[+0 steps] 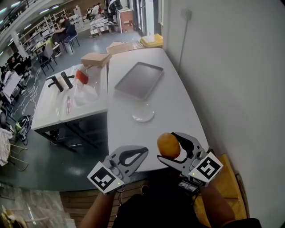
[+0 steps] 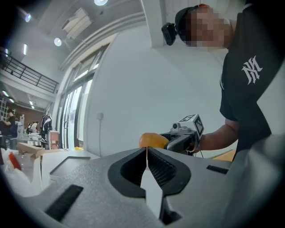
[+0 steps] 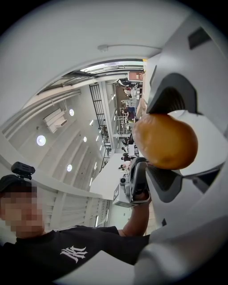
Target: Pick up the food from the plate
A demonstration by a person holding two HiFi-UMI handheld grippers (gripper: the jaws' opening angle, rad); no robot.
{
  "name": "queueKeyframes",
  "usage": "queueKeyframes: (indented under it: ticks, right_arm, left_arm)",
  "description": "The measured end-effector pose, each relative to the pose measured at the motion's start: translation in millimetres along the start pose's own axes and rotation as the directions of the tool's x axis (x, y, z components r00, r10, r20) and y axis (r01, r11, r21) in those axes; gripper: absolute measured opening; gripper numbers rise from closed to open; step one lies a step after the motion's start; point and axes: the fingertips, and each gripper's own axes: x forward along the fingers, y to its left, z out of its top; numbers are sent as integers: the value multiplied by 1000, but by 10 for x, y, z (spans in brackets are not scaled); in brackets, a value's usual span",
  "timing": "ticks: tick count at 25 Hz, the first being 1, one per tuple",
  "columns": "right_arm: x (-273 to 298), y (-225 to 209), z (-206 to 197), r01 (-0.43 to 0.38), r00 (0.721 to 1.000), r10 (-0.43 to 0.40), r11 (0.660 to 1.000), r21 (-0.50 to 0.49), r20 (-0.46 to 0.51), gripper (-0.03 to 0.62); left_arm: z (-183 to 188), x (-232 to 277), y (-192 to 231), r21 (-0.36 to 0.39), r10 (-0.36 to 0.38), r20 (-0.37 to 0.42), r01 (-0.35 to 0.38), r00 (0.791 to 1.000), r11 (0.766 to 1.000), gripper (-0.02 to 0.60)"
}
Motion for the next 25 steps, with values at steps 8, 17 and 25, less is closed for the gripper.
queueKeyframes:
  ticks: [8,17,25]
  right_arm:
    - [130,67,7,-6,1000,6,1000,-12,-8,351]
    - [218,111,-21,-2,1000,2,1000,-11,-4,351]
    - [263,138,-40,3,999,-3,1000,2,-45,351]
  left_arm:
    - [-34,-79,57,-2,2,-7,-2,1000,1000,8]
    - [-67,-139,127,0,-5,-2,5,1000,1000,8]
    - [-71,-182,167,-2,-13,2,13,1000,1000,8]
